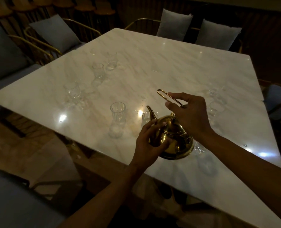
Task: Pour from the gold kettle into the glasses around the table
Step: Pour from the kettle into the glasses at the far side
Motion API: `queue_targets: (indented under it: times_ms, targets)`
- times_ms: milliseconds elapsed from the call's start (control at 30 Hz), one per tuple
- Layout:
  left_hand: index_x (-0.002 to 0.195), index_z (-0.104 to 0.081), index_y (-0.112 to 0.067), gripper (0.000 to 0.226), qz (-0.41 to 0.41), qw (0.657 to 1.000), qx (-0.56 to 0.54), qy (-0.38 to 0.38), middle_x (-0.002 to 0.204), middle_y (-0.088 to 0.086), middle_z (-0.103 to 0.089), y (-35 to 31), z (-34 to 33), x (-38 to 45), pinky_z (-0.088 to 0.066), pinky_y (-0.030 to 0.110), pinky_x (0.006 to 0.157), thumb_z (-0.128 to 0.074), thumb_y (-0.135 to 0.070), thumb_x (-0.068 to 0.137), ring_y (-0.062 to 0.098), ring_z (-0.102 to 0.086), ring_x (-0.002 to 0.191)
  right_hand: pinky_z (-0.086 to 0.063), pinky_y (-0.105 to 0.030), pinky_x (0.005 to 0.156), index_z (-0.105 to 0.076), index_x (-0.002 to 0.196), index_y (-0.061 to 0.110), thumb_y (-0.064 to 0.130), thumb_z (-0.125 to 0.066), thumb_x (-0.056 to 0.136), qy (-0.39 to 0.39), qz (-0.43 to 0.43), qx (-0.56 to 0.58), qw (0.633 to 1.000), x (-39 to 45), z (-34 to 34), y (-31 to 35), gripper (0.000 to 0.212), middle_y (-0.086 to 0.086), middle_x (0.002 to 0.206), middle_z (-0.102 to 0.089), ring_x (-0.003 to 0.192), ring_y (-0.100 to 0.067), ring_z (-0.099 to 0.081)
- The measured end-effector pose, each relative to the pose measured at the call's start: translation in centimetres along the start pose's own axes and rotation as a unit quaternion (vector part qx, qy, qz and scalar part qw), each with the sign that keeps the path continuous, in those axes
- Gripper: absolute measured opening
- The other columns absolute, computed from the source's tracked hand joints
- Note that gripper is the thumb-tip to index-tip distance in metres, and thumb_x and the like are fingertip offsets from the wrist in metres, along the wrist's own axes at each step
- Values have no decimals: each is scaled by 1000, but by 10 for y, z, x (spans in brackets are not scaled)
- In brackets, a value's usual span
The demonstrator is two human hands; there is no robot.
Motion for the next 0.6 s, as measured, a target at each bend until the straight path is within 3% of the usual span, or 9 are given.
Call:
queue_targets:
  times_ms: [267,433,533,600]
  targets:
    - [123,-57,-34,52,-5,1000,-3,7,139,-7,-47,0,25,9,-40,4,95,-71,-43,74,-14,-39,127,-46,-21,70,-72,113,15,22,-75,82,-16,8,7,1000,1,-16,18,31,2,110,-73,60,10,-49]
    - [126,-56,-32,54,-14,1000,0,28,139,-8,-46,7,45,16,-39,3,96,-70,-44,75,-16,-38,126,-55,-38,90,-72,112,20,22,-74,82,-24,-14,2,1000,3,-34,31,30,3,115,-71,88,-13,-64]
    - [126,-55,-34,54,-13,999,5,44,137,-15,-45,15,60,23,-37,2,96,-70,-43,75,-17,-38,125,-54,-36,92,-72,110,23,24,-75,81,-39,-30,-1,999,7,-48,36,29,6,114,-71,91,-10,-64]
    - [126,-54,-39,54,-8,998,5,60,138,-14,-45,19,72,29,-39,6,98,-68,-46,75,-13,-39,127,-52,-25,92,-73,110,23,24,-76,81,-51,-37,4,998,9,-57,39,29,7,115,-70,92,2,-64]
Point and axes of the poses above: each hand's wrist, its own x-axis towards the middle knuckle, its own z-axis out of the back of the hand, y = z × x, the point moved 1 cm from there along x, towards the middle knuckle
